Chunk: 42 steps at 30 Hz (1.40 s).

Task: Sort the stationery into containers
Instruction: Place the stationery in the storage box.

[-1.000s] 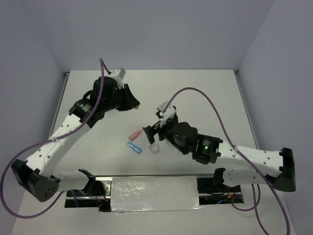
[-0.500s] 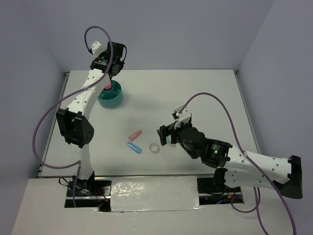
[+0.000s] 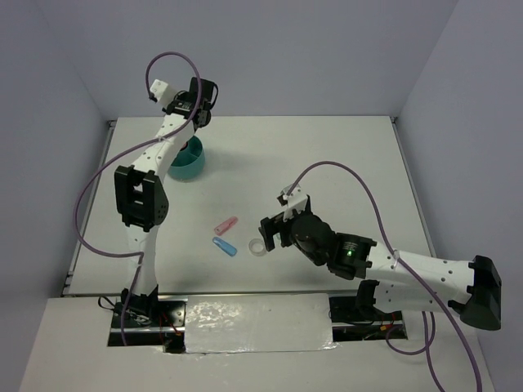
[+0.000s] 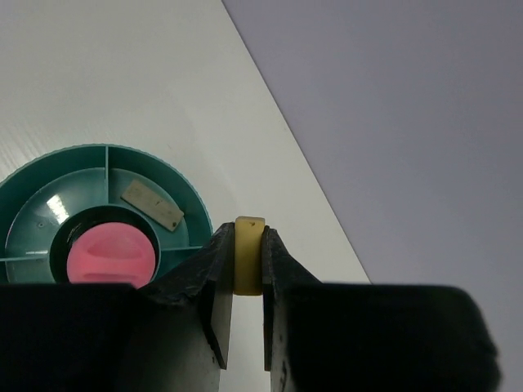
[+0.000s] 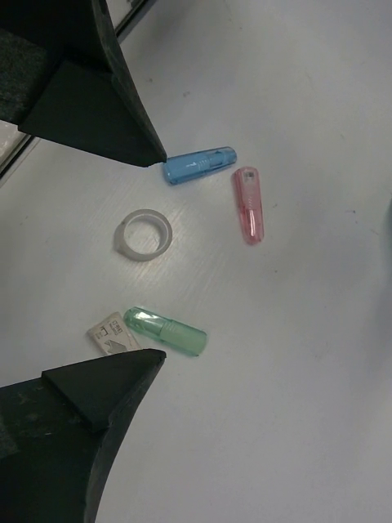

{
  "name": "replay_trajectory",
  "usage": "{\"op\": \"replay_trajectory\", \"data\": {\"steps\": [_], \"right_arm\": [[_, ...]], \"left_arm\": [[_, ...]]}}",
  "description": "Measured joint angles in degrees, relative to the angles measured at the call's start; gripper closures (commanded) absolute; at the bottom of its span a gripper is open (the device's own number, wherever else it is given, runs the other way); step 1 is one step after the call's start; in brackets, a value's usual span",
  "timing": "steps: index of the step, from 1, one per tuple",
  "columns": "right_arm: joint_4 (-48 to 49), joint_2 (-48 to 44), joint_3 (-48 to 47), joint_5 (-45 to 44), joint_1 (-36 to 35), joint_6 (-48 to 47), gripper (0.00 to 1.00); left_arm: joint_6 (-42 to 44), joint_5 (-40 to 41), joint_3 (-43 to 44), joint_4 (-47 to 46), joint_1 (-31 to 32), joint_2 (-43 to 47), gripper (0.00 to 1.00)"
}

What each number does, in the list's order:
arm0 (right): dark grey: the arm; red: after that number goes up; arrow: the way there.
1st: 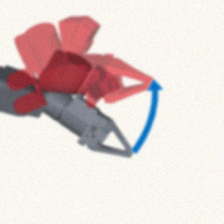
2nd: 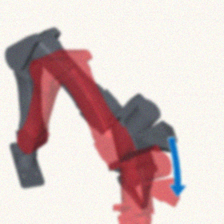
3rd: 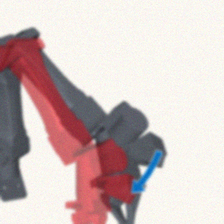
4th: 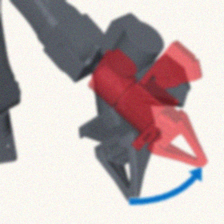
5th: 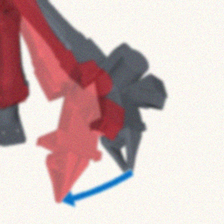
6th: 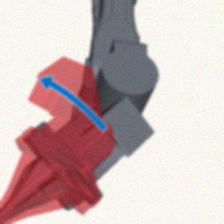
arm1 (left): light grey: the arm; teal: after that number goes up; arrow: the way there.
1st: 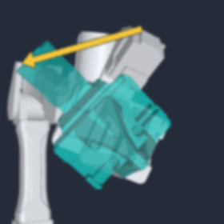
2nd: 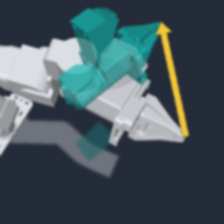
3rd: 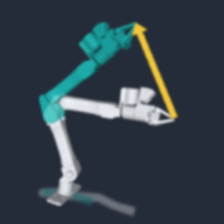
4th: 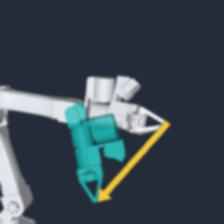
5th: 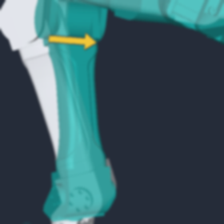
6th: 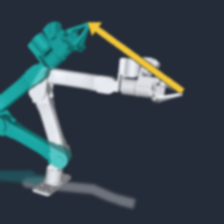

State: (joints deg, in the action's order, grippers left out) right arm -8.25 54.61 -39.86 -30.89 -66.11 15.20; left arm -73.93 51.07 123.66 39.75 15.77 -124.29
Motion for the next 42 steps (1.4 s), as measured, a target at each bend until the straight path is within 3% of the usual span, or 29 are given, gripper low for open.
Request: {"op": "replay_trajectory", "data": {"steps": [8, 15, 23, 29, 34, 38, 42], "right_arm": [[1.62, 1.16, 0.17, 2.69, 0.07, -0.04, 0.00], [2.71, 1.42, 0.24, 3.85, 0.66, -0.07, 0.00], [3.13, 2.95, 0.59, 4.39, 0.92, -0.52, 0.00], [3.15, 2.93, 0.94, 4.42, 1.16, -0.72, 0.00], [3.15, 2.91, 0.94, 4.44, 1.25, -0.72, 0.00], [3.15, 2.73, 1.03, 4.48, 1.38, -0.72, 0.00], [3.17, 2.51, 1.03, 4.61, 1.62, -0.72, 0.00]], "left_arm": [[0.24, -0.85, -1.68, -4.24, -2.62, -3.89, 0.94], [0.31, -0.94, -2.27, -5.75, -3.34, -4.33, 0.73], [0.24, -1.33, -4.46, -6.69, -3.32, -4.33, 0.74], [0.20, -1.49, -4.96, -6.75, -3.32, -4.33, 0.64], [0.15, -1.92, -5.40, -6.75, -3.32, -4.33, 0.65], [0.15, -2.10, -5.70, -6.58, -3.32, -4.33, 0.57], [0.17, -2.12, -5.70, -6.58, -3.32, -4.33, 0.56]]}}
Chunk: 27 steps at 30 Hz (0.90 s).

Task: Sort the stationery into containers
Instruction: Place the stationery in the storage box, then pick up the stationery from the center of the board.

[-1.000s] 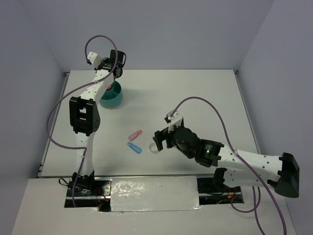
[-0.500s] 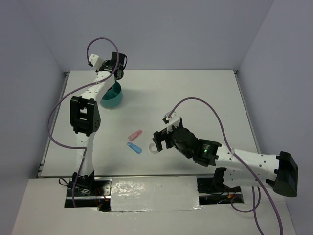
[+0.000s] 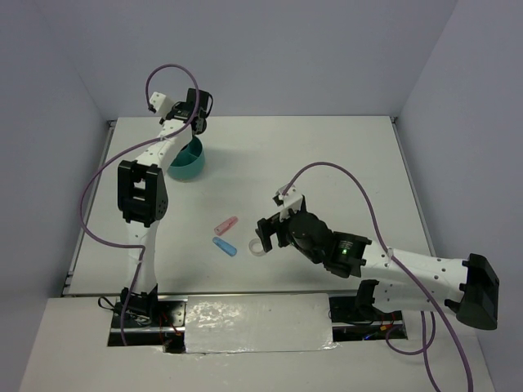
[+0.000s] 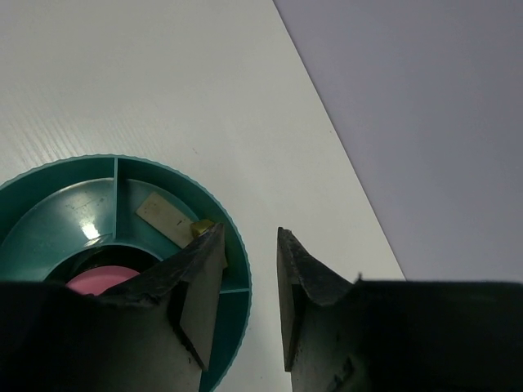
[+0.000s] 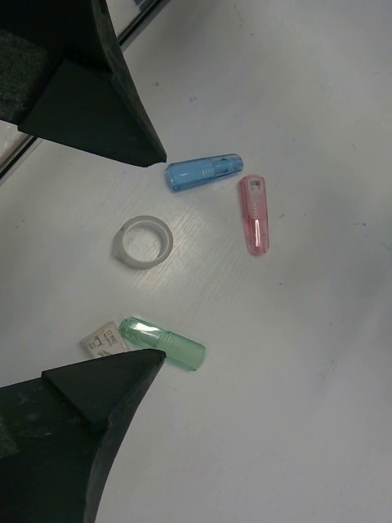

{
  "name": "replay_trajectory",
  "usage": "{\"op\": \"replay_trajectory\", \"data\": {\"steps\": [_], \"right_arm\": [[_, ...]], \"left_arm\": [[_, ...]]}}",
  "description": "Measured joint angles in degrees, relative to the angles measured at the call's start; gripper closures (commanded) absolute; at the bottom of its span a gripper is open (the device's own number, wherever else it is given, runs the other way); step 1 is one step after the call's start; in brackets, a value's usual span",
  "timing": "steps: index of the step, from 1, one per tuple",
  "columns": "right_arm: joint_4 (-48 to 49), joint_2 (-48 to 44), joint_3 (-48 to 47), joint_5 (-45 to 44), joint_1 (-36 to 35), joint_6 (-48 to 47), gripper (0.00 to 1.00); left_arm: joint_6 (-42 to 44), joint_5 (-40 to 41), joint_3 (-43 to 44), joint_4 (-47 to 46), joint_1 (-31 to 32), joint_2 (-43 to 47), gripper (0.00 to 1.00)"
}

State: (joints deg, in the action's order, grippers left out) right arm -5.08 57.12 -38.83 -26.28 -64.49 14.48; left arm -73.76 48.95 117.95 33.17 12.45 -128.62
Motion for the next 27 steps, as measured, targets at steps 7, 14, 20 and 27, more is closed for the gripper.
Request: {"op": "replay_trajectory", "data": {"steps": [7, 14, 20, 27], "right_arm": [[-0.02, -0.02, 0.00, 0.52, 1.11, 0.04, 0.00], [-0.04, 2.21, 0.00, 4.61, 7.19, 1.79, 0.00], [-3.04, 12.41, -2.27, 5.60, 10.56, 5.40, 0.08], [-9.62, 26.27, -10.45, 5.70, 11.69, 9.31, 0.33]], "left_arm": [[3.56, -1.49, -0.04, -1.25, 0.00, 1.01, 0.19], [18.08, -9.70, 2.84, -5.40, 0.00, 6.54, 0.01], [29.70, -18.49, 1.70, -5.55, 0.00, 19.85, 0.01], [36.13, -34.69, -20.48, -5.22, 0.17, 49.24, 0.01]]}}
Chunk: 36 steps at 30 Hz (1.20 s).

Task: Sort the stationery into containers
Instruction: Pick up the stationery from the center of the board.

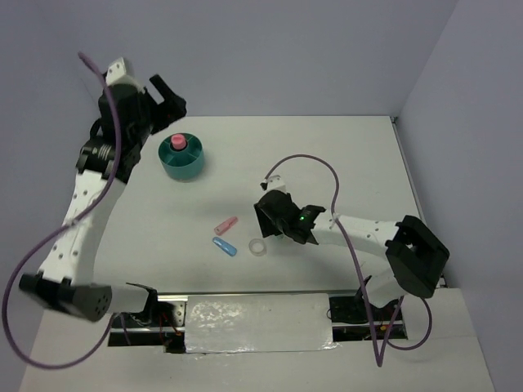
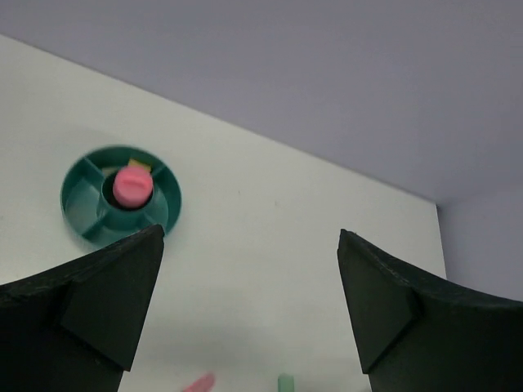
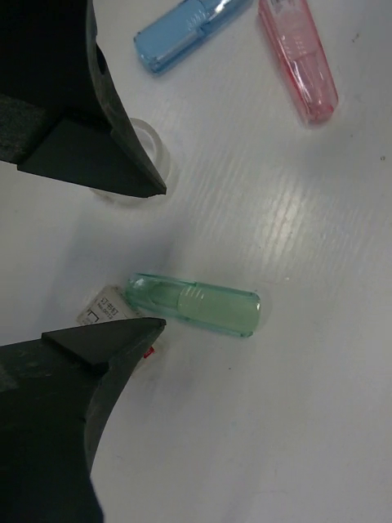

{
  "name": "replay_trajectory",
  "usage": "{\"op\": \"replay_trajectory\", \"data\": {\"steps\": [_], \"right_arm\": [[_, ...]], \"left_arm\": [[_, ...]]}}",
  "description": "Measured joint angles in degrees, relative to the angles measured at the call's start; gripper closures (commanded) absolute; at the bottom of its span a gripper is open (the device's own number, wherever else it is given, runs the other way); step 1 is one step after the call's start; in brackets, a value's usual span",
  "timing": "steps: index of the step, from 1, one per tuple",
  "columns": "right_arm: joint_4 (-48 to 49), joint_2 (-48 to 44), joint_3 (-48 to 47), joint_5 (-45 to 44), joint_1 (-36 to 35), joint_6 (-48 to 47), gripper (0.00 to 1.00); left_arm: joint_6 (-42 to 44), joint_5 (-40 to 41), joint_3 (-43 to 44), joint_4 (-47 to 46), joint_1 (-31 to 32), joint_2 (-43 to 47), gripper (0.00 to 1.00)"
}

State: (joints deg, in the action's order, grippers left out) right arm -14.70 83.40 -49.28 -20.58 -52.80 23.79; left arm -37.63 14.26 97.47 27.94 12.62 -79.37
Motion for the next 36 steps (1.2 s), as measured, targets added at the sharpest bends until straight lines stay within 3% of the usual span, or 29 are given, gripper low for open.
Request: {"op": "replay_trajectory", "data": {"steps": [7, 15, 20, 23, 24, 30, 36], "right_arm": [[-5.05, 5.11, -4.90, 1.11, 4.70, 0.61, 0.38], [-8.31, 11.96, -10.03, 2.23, 6.45, -0.28, 0.43], [-9.09, 17.49, -10.62, 4.00, 6.45, 0.44, 0.48], [-8.39, 18.34, -11.15, 4.94, 6.45, 1.51, 0.56], [-8.09, 18.45, -11.15, 5.38, 6.43, 1.92, 0.68], [-7.37, 18.53, -11.15, 4.98, 5.29, 2.45, 0.89], [-4.63, 15.67, -9.94, 3.28, 0.61, 1.07, 0.92]], "left_arm": [[3.21, -9.16, -27.30, 5.68, 1.40, 22.45, 0.01], [8.72, -11.56, -34.27, 14.29, 1.40, 35.71, 0.01], [10.34, -12.07, -37.53, 15.41, 1.40, 39.30, 0.01], [10.69, -12.66, -39.91, 15.85, 1.40, 39.41, 0.01], [10.69, -12.74, -40.52, 16.02, 1.40, 39.41, 0.01], [8.83, -15.96, -45.09, 13.99, 1.40, 40.39, 0.01], [0.70, -26.25, -52.96, 5.25, 1.40, 41.70, 0.01]]}}
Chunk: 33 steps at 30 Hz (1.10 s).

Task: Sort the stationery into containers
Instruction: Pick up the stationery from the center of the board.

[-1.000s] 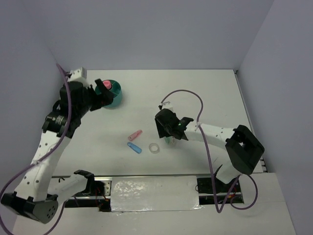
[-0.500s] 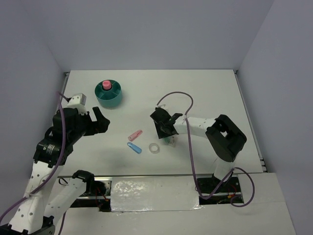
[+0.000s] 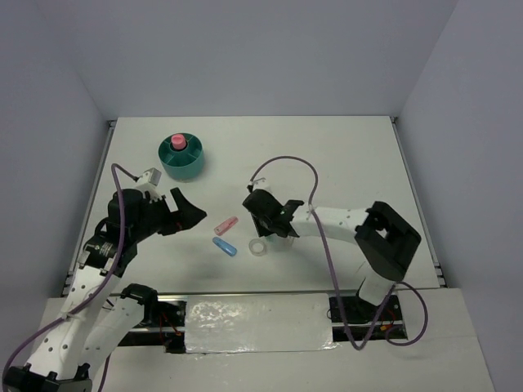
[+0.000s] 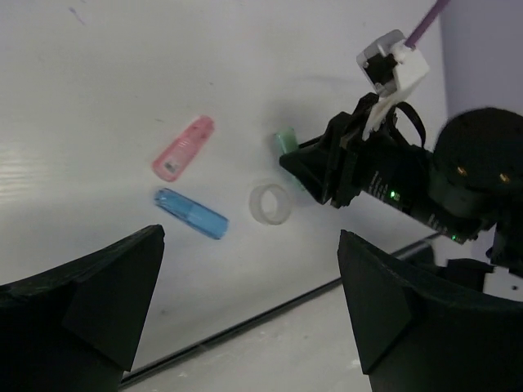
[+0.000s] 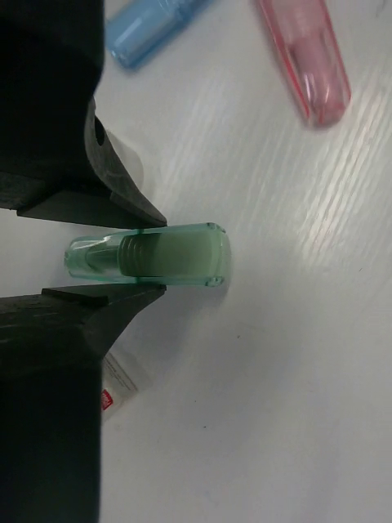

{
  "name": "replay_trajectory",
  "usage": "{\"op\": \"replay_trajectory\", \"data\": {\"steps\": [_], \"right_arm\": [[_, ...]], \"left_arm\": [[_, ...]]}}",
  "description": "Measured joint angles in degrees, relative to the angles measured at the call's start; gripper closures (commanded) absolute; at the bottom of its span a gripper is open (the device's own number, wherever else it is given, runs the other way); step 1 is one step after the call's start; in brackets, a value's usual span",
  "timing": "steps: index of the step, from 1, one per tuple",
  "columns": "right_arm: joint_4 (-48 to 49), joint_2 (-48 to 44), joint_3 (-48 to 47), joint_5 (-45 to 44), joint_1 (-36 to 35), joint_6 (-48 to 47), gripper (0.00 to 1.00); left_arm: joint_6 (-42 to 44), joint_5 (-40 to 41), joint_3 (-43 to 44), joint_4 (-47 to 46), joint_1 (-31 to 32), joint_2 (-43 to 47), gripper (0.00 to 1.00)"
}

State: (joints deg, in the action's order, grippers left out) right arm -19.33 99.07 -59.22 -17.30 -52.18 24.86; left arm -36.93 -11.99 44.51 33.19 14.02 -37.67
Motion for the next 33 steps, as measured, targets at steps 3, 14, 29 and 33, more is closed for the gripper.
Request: {"op": "replay_trajectory", "data": {"steps": [3, 14, 29, 33], "right_arm": [[2.75, -7.48, 3.17, -2.54, -3.48, -1.64, 0.92], [18.91, -26.67, 9.31, -8.94, -20.57, -10.08, 0.91], [22.27, -26.40, 6.45, -10.64, -23.21, -16.39, 0.89], [21.29, -25.68, 5.95, -10.56, -23.21, -17.55, 0.85]], "left_arm": [[-5.11, -5.20, -3.23, -5.31, 0.00, 0.24, 0.01], [-12.98, -12.63, -4.00, -17.29, 4.92, -1.66, 0.09], [-14.51, -12.39, -4.15, -22.16, 13.42, -8.50, 0.42], [-14.25, -12.33, -4.00, -24.11, 13.99, -10.36, 0.89]]}}
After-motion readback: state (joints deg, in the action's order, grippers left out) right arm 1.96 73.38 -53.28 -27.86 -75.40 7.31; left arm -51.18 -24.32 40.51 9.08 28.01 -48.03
